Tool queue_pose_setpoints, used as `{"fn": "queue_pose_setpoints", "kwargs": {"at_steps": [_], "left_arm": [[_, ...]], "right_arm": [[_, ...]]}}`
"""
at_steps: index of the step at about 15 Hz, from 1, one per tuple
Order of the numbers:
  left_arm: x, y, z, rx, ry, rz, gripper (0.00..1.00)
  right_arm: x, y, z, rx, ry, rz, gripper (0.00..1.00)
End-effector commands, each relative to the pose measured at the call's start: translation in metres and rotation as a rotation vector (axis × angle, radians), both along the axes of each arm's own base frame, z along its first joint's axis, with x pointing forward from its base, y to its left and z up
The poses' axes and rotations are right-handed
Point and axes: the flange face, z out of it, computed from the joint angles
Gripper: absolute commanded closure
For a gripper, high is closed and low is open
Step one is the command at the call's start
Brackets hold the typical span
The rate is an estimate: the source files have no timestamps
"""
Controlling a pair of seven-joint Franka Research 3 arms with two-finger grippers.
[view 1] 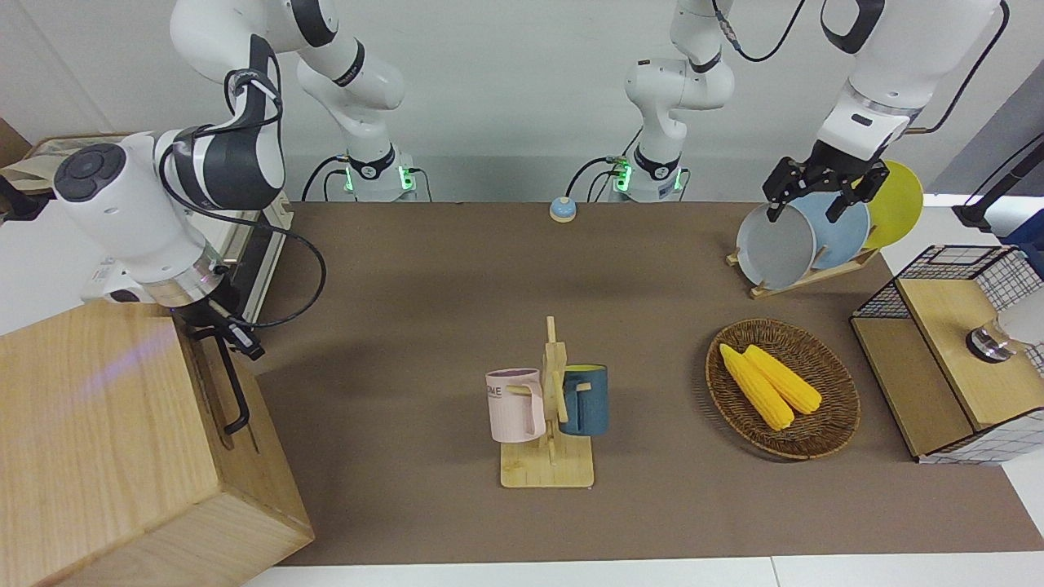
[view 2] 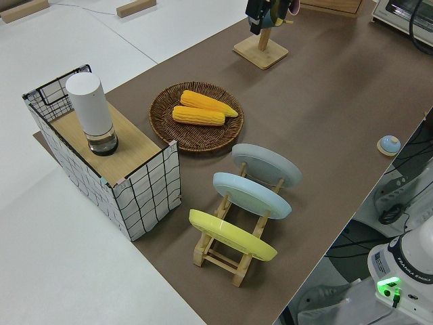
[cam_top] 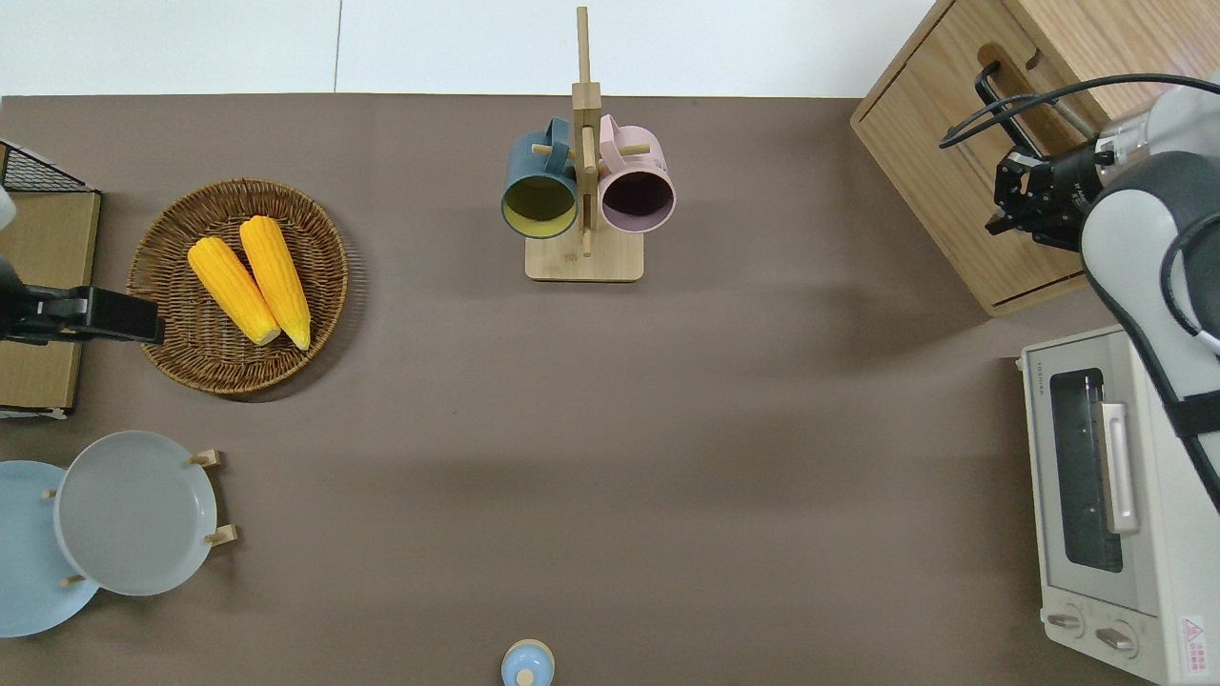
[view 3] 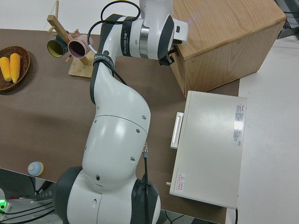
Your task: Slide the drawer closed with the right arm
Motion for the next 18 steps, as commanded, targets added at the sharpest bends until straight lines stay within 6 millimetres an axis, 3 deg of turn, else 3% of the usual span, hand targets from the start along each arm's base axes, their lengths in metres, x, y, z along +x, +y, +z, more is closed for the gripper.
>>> {"fn": "queue_pose_setpoints", "kwargs": {"at_steps": [1,7,12,18], "left_arm": [[0.004,0.000,0.003,0.018,-0.009,-0.006,0.00],[0.004,0.000,0.003,0.018,-0.009,-0.006,0.00],[0.004,0.000,0.003,0.017,-0.009,-0.006,0.00],[0.004,0.000,0.003,0.017,-0.009,-0.006,0.00]], "right_arm": [[0.005,-0.030,0.004,-0.028,-0.050,0.008,1.000],[0.006,0.003,0.002,-0.030,-0.043,0.048,1.000],[0.000,0.063,-0.002,-0.070,0.024,0.151,1.000],[-0.030,0.121,0.036,-0.098,0.064,0.235,1.000]]}}
